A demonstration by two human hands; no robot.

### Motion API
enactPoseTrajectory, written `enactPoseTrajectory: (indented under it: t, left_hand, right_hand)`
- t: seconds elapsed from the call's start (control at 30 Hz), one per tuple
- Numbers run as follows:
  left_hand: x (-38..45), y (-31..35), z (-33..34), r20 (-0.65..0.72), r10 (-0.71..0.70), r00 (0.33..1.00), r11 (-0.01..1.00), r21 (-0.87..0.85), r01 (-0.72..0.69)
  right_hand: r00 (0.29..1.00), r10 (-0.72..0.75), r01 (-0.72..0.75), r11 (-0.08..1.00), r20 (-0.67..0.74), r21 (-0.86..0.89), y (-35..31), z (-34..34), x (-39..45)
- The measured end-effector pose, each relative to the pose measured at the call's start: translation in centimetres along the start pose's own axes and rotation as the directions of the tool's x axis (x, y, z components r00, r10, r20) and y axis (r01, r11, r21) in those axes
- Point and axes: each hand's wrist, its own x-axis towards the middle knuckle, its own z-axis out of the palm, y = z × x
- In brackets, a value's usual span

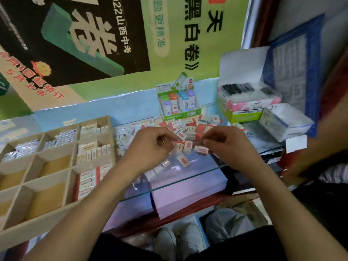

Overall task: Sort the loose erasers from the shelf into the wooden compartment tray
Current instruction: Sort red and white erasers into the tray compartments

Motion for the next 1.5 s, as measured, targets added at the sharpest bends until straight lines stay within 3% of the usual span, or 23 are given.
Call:
enactPoseTrajectory:
  t: [0.2,0.3,0.47,0.63,0.8,1.0,1.07,1.2,1.3,1.4,1.5]
  left_hand:
    - [5.5,2.1,5.1,0.103,0.029,0.994,0.991,0.126,-0.041]
    - [7.7,2.9,7.4,0.141,0.02,0.99,0.982,0.184,-0.046]
    - [9.2,3.7,10.1,0.189,0.007,0.982,0.905,0.416,-0.086]
    - [9.0,3.5,10.4,0.185,-0.011,0.983,0.906,0.418,-0.068]
    - [9.0,3.3,9.8,0.249,0.027,0.968,0.905,0.404,-0.129]
    - [9.0,2.7,9.5,0.274,0.057,0.96,0.895,0.412,-0.17]
    - [8.5,2.9,9.0,0.214,0.113,0.97,0.935,0.308,-0.177]
    - [6.5,4.0,6.8,0.109,0.048,0.993,0.992,-0.122,-0.034]
    - [4.9,4.2,5.3,0.111,-0.029,0.993,0.962,-0.266,0.058]
    - [2.6,3.7,3.8,0.115,-0.2,0.973,0.862,-0.451,0.23]
    - [-0.1,2.7,2.2,0.075,-0.25,0.965,0.813,-0.526,0.251]
  right_hand:
    - [0.968,0.056,-0.077,0.994,-0.246,-0.076,4.9,-3.6,0.6]
    - [0.952,0.057,-0.096,0.989,-0.3,-0.115,7.0,-4.4,0.9]
    - [0.949,-0.055,-0.037,0.958,-0.31,-0.283,9.5,-4.3,2.1]
    - [0.994,-0.023,-0.041,0.832,-0.108,-0.553,10.8,-3.0,2.7]
    - [0.962,-0.096,-0.042,0.872,-0.255,-0.487,10.5,-2.8,2.7]
    - [0.96,-0.059,-0.055,0.918,-0.273,-0.393,9.4,-2.8,2.4]
    - [0.954,-0.057,-0.037,0.952,-0.294,-0.304,8.8,-2.7,2.0]
    - [0.956,-0.076,0.023,0.982,-0.285,-0.186,6.5,-2.4,1.0]
    - [0.976,-0.082,0.057,0.991,-0.204,-0.125,4.1,-1.9,0.2]
    - [0.983,-0.14,0.129,0.987,-0.121,-0.094,2.0,-0.7,-0.4]
    - [0.977,-0.209,0.204,0.974,-0.039,-0.094,0.3,1.2,-0.9]
